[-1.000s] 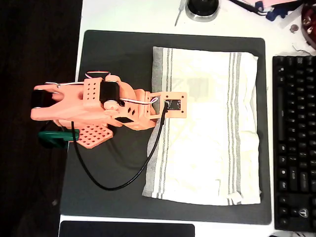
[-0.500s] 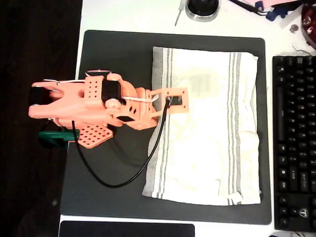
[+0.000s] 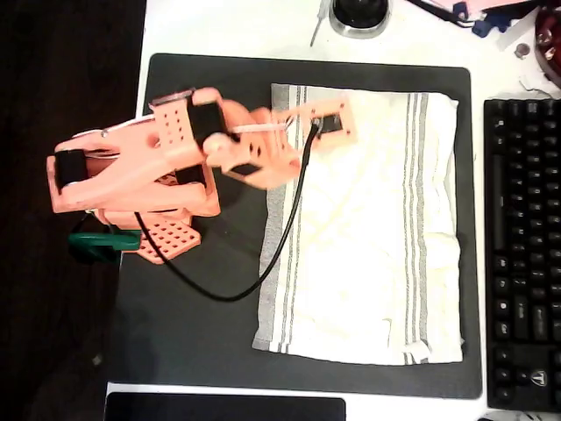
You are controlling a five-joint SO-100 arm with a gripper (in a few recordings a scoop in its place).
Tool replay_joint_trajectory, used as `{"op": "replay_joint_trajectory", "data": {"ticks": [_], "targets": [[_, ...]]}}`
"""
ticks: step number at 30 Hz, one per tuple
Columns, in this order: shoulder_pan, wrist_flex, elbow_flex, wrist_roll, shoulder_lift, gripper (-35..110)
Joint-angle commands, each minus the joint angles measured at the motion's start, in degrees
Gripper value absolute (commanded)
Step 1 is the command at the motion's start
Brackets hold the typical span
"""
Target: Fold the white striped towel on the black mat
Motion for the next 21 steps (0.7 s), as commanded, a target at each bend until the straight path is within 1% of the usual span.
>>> {"op": "replay_joint_trajectory", "data": {"ticks": [1, 5, 11, 16, 18, 21], "targets": [[-5.0, 0.1, -6.9, 3.0, -5.1, 0], [-9.9, -2.5, -13.3, 6.0, -13.5, 0], [-14.3, -6.3, -23.0, 11.4, -28.7, 0], [-15.6, -6.5, -34.6, 18.1, -43.0, 0], [-15.8, -4.9, -40.5, 22.1, -49.6, 1], [-17.1, -2.8, -46.4, 25.0, -57.3, 2]]}}
